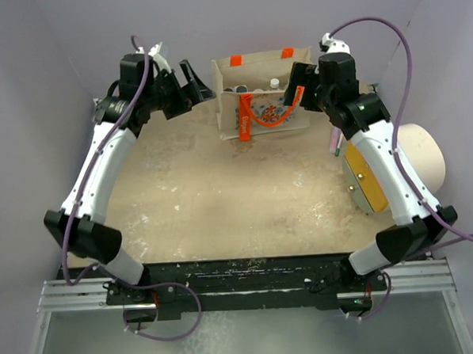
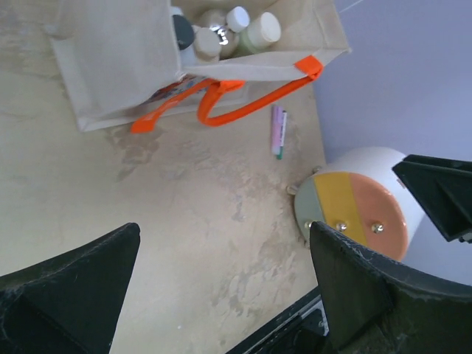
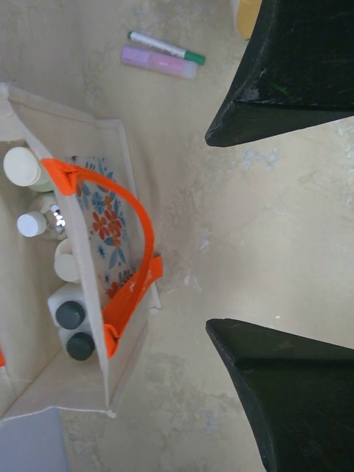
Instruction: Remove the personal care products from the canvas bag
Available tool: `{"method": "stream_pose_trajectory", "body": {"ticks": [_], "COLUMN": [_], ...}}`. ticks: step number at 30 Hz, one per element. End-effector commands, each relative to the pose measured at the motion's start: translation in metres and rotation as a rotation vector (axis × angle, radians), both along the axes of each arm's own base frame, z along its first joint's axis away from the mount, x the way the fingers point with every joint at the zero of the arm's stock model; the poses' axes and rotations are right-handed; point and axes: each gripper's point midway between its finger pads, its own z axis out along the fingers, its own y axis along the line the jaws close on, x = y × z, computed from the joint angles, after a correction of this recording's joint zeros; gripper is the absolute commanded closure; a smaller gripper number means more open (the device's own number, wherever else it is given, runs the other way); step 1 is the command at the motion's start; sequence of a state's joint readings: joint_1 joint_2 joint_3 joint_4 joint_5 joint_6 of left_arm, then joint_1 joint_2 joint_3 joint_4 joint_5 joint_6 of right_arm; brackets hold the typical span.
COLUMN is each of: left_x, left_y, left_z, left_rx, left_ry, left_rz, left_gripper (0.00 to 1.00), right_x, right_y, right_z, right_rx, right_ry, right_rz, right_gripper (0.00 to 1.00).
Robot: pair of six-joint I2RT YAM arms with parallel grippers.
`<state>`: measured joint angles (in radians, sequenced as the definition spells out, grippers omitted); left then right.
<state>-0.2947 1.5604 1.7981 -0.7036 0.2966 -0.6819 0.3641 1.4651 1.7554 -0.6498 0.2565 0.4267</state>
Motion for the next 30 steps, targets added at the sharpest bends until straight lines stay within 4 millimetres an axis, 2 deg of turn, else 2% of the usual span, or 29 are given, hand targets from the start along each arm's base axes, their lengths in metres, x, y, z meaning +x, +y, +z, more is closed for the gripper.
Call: {"method": "stream_pose_trajectory", "body": {"ticks": [1, 8, 12, 16, 20, 26, 30], "left_x": [0.035, 0.106, 0.132, 0.142, 0.151, 0.156, 0.154], "left_y": [-0.033, -0.035, -0.027, -0.028, -0.043, -0.056, -0.061], "left_z": [0.033, -0.003, -0.024, -0.053, -0.075, -0.095, -0.107], "left_rx": [-0.150, -0.095, -0.028, -0.020, -0.047, -0.080, -0.094], "left_ry": [-0.059, 0.051, 0.055, 0.107, 0.142, 0.187, 0.222], "left_rz": [-0.099, 0.022, 0.097, 0.117, 0.059, 0.005, -0.015], "left_gripper": [0.01, 0.01, 0.01, 0.00, 0.02, 0.09, 0.22], "right_x": [0.041, 0.090, 0.111, 0.125, 0.138, 0.156, 0.160], "right_y": [0.007, -0.002, -0.014, -0.023, -0.027, -0.016, -0.008], "right_z": [0.035, 0.020, 0.001, -0.028, -0.052, -0.073, -0.087], "right_rx": [0.109, 0.290, 0.397, 0.440, 0.471, 0.512, 0.542], "right_ry": [-0.120, -0.077, -0.025, 0.053, 0.105, 0.152, 0.187], "right_rz": [-0.007, -0.026, -0.026, -0.033, -0.029, 0.021, 0.052], "right_gripper": [0.00, 0.00, 0.00, 0.00, 0.02, 0.08, 0.14]}}
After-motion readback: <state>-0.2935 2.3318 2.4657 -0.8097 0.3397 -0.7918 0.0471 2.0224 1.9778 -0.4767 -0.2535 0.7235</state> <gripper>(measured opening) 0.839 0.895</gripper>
